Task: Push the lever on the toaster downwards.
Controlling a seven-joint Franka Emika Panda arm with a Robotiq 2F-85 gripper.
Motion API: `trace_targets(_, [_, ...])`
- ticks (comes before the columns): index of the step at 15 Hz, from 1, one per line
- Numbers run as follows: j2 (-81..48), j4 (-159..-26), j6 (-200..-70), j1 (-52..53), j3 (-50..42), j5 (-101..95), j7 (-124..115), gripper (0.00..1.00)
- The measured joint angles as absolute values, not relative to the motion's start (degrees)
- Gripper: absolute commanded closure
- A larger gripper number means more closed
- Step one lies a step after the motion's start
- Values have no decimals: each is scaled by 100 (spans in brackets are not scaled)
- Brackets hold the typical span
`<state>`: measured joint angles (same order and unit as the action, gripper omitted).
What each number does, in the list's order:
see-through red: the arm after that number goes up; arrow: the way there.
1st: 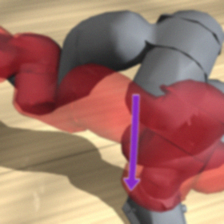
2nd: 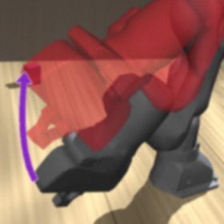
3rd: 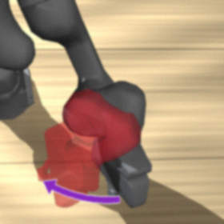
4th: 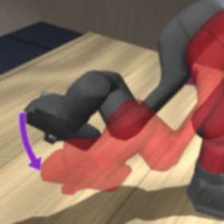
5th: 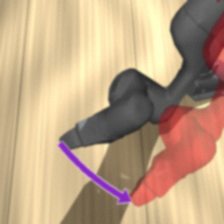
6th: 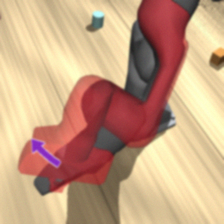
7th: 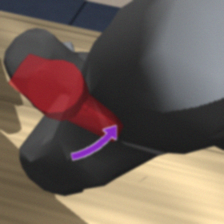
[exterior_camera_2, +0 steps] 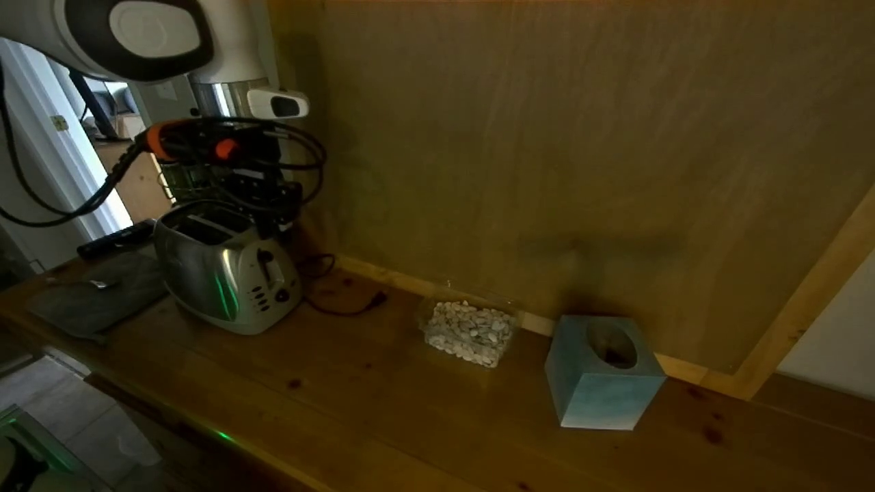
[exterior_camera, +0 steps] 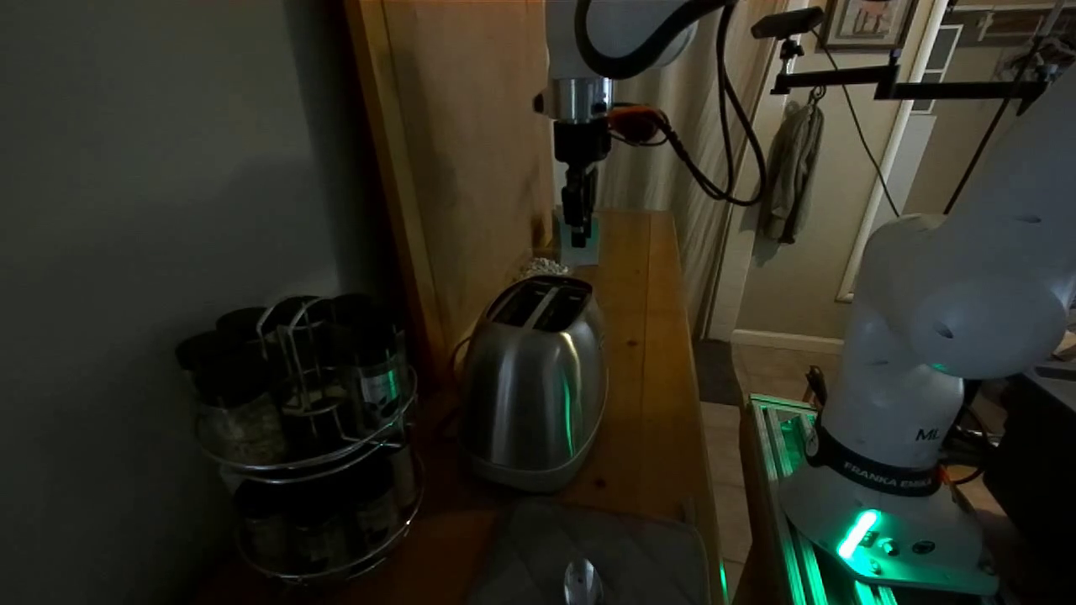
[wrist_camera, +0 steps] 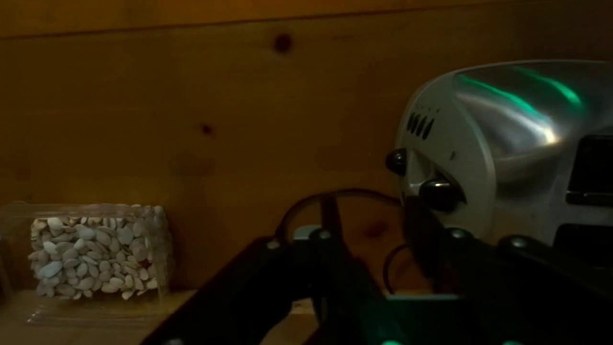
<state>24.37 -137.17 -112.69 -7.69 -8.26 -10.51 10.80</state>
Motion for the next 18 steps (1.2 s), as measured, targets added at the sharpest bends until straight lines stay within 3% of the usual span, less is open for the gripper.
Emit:
trace_targets(1, [2441,-13766,-11269,-764,-824,-1051,1080,97])
trace_targets(3, [2447,-13855,-11269,-757,-822,-1051,1080,100])
trace_targets(18, [2343,-14021,-11329,-703,-1258,324,1528,100])
